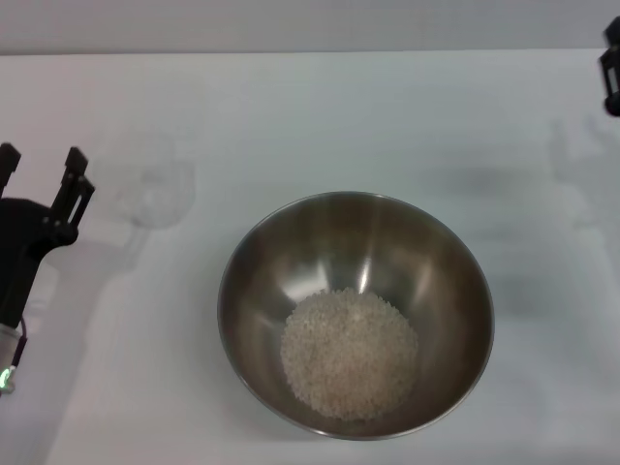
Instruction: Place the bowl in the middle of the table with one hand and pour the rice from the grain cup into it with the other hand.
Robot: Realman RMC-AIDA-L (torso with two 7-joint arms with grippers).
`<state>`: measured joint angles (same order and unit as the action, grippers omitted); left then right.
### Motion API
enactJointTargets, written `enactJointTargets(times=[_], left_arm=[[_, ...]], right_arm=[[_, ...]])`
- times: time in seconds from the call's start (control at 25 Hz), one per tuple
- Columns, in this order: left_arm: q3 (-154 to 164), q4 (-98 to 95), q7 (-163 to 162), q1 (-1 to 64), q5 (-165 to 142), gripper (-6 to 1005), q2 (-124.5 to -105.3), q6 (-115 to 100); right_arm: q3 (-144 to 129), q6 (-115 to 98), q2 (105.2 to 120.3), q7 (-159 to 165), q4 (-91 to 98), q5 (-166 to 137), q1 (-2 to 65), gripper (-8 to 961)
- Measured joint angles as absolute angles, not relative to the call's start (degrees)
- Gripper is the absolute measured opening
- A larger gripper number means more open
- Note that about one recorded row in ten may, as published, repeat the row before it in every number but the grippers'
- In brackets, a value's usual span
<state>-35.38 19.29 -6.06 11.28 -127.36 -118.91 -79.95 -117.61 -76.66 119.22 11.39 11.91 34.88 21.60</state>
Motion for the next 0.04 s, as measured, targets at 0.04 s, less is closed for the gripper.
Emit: enactJointTargets(times=[0.04], left_arm=[[-35.22,19.40,-6.20,11.49,-127.36,605,-118.92,-80.27]], right_arm=[[-118.83,-76.65,119.22,11.42,11.78,34.87,21.64,436]])
